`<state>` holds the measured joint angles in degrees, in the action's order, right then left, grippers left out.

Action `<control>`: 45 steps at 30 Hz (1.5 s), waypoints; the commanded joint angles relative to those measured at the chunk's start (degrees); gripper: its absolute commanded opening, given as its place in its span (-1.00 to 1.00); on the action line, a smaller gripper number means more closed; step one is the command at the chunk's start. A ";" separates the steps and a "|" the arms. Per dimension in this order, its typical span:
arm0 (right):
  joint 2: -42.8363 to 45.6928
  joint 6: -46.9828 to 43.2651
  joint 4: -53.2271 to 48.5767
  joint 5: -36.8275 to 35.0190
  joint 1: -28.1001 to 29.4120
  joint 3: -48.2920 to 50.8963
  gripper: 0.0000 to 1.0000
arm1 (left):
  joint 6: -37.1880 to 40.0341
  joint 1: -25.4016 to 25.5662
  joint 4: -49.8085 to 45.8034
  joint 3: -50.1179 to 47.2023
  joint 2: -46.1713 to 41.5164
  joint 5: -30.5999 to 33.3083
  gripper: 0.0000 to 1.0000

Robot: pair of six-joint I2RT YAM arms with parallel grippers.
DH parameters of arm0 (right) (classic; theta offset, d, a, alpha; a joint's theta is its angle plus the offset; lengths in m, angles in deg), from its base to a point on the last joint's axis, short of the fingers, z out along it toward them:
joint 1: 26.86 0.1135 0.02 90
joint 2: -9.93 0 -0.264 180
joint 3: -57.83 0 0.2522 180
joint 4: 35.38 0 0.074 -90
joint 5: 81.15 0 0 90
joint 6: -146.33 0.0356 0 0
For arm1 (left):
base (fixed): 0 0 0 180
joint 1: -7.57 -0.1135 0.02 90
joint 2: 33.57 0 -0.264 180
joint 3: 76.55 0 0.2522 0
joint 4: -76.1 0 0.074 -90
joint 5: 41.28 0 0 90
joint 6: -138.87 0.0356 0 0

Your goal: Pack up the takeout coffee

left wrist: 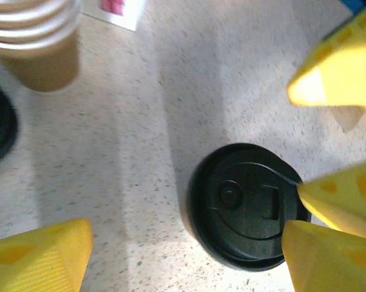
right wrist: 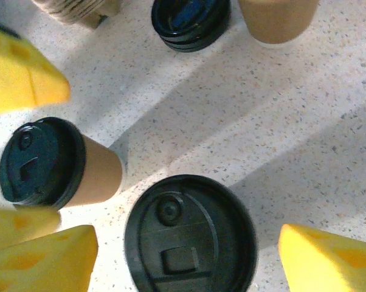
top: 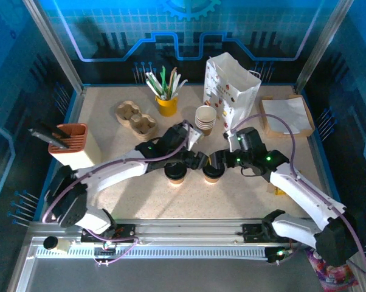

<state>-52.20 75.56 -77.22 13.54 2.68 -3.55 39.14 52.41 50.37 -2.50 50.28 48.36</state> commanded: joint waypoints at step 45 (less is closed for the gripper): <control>-18.69 -6.72 -16.18 -14.38 11.81 -12.79 0.45 | -7.39 -3.79 -24.43 -5.91 -13.24 4.64 0.66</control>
<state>-70.89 69.33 -92.36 0.67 14.00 -15.44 31.79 47.07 29.52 -9.01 37.82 53.02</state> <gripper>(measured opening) 0.729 0.827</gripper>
